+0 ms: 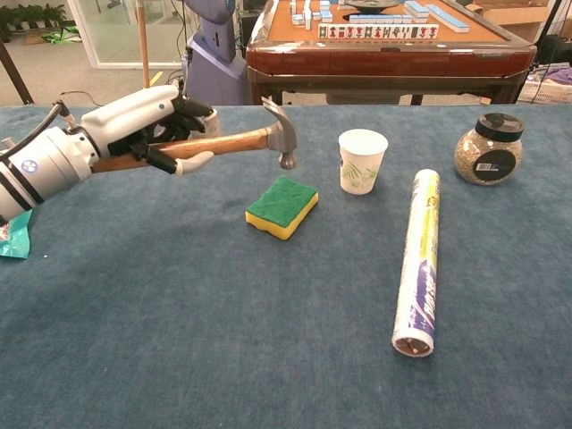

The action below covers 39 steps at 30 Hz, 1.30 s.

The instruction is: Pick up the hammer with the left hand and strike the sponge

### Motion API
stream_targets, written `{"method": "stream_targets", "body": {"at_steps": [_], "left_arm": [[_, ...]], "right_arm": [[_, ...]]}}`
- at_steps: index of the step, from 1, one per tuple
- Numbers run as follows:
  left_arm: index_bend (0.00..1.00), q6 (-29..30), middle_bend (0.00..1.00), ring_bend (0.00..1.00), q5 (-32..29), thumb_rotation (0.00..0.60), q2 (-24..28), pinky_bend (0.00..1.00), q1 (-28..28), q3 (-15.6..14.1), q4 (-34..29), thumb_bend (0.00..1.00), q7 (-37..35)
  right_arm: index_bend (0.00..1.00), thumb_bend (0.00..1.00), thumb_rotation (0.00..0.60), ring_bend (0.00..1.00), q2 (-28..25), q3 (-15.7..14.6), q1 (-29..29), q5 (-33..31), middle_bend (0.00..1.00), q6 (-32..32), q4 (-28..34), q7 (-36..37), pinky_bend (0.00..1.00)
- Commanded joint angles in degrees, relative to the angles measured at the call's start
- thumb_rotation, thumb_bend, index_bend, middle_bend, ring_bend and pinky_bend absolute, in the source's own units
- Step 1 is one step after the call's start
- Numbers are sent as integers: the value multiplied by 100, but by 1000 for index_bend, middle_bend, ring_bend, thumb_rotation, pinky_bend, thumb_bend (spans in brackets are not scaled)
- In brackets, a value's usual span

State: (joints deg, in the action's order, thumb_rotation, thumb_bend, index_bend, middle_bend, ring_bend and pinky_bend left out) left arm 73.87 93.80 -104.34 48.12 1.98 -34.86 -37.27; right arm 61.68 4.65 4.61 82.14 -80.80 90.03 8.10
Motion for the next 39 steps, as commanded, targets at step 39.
{"method": "stream_targets", "body": {"at_steps": [39], "left_arm": [[841, -444, 947, 753, -230, 600, 170, 858, -285, -150, 150, 397, 576]], "right_arm": [[434, 258, 600, 397, -10, -2, 4, -13, 469, 14, 3, 10, 397]]}}
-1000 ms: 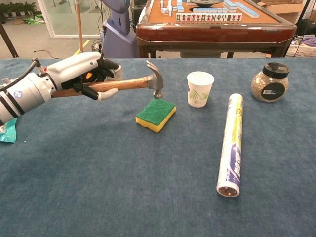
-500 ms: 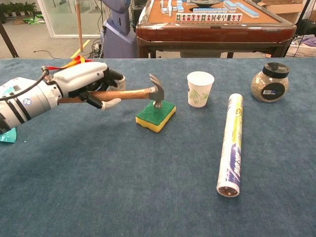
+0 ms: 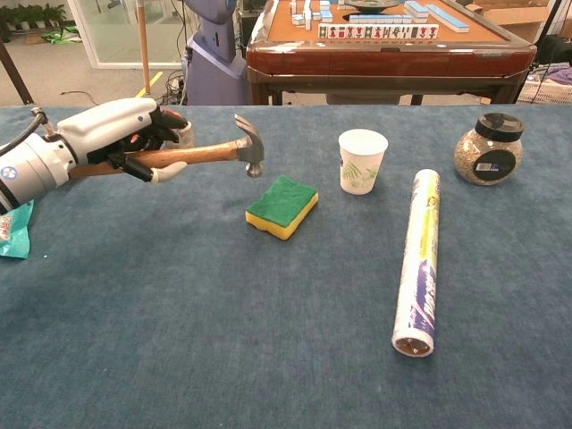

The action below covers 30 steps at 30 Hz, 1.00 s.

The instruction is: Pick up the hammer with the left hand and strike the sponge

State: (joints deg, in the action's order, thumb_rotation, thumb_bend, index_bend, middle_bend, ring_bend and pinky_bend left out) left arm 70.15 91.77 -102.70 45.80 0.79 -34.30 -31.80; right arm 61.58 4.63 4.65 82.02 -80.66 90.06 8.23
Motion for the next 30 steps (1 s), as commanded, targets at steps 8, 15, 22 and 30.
{"method": "stream_targets", "body": {"at_steps": [8, 15, 22, 30], "left_arm": [[810, -207, 918, 722, -89, 600, -79, 858, -175, -61, 370, 395, 158], [459, -522, 558, 499, -388, 600, 29, 758, -253, 123, 55, 391, 673], [176, -659, 208, 200, -875, 600, 473, 362, -512, 425, -918, 384, 1226], [178, -506, 162, 145, -1610, 600, 1295, 286, -1126, 702, -2386, 360, 2253]], "right_arm": [[433, 259, 600, 397, 6, -11, 13, 9, 469, 26, 9, -14, 397], [434, 258, 600, 397, 0, -12, 10, 15, 469, 17, 6, 0, 397], [433, 258, 600, 397, -13, -10, -5, 22, 469, -13, 9, 31, 397], [434, 258, 600, 397, -8, -31, 10, 52, 469, 13, 19, 9, 397]]}}
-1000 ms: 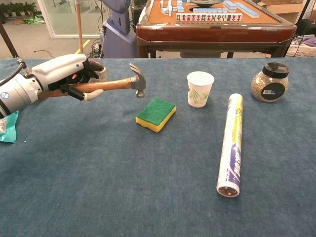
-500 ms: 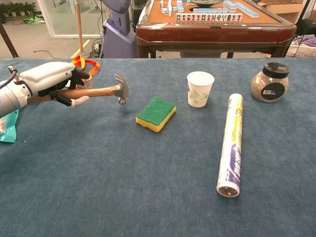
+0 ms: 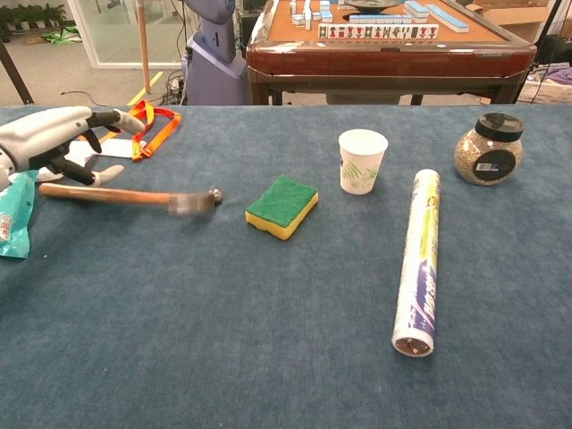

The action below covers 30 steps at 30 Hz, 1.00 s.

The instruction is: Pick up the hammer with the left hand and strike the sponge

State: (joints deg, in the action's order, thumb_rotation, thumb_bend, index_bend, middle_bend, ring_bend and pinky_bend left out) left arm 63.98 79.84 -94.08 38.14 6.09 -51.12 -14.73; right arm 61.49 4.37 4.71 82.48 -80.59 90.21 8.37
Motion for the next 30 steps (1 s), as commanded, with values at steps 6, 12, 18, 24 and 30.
{"method": "stream_targets", "body": {"at_steps": [6, 12, 18, 24, 30], "left_arm": [[208, 549, 162, 146, -1096, 600, 1143, 286, -1012, 268, -2151, 360, 1568], [245, 1094, 162, 152, -1449, 600, 1742, 286, -1608, 182, -3326, 358, 2212], [256, 1733, 162, 156, -1283, 600, 2080, 285, -2106, -37, -4101, 357, 2570], [272, 2220, 162, 160, -886, 600, 2202, 281, -2449, -236, -4491, 355, 2761], [283, 2253, 162, 162, -812, 600, 2202, 279, -2595, -319, -4615, 355, 2969]], "right_arm": [[433, 258, 600, 397, -11, -31, 14, 42, 469, 28, 31, -23, 397], [433, 258, 600, 397, -41, -61, 22, 75, 469, 57, 60, -20, 397], [434, 258, 600, 397, -57, -95, 27, 138, 469, 57, 82, -20, 397], [434, 258, 600, 397, -62, -113, 20, 174, 469, 33, 95, -29, 397], [434, 258, 600, 397, -65, -125, 11, 201, 469, 3, 109, -40, 397]]}}
